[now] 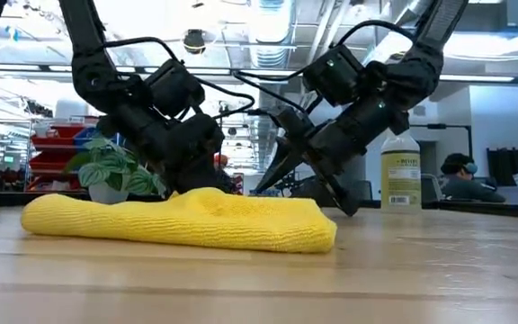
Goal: Apply microfiber cloth
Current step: Spray the cellphone with the cleaning bottle
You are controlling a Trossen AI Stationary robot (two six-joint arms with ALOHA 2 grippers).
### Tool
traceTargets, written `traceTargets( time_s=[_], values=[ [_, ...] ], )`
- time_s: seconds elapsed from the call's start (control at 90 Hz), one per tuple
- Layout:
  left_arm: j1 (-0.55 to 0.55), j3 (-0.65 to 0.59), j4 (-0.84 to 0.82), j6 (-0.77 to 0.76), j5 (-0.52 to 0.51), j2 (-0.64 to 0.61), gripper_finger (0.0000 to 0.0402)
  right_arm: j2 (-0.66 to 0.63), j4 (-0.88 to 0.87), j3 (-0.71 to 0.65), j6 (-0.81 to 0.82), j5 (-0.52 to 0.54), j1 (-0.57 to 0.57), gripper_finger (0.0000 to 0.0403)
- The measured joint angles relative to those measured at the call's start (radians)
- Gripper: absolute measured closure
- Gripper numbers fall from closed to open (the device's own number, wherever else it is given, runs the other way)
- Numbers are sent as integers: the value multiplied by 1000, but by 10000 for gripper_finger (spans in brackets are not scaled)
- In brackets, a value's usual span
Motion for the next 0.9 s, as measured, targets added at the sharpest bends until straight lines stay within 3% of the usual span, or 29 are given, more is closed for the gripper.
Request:
traceTargets(
  time_s=[0.211,0.556,0.9],
  values=[
    [-2,6,18,8,-24,7,305,-89,-150,9,-33,47,-6,217],
    [-6,4,16,4,-51,7,305,-110,-347,6,7,40,17,237],
    [-21,3,28,6,-86,10,305,-61,-231,7,66,10,31,238]
  ],
)
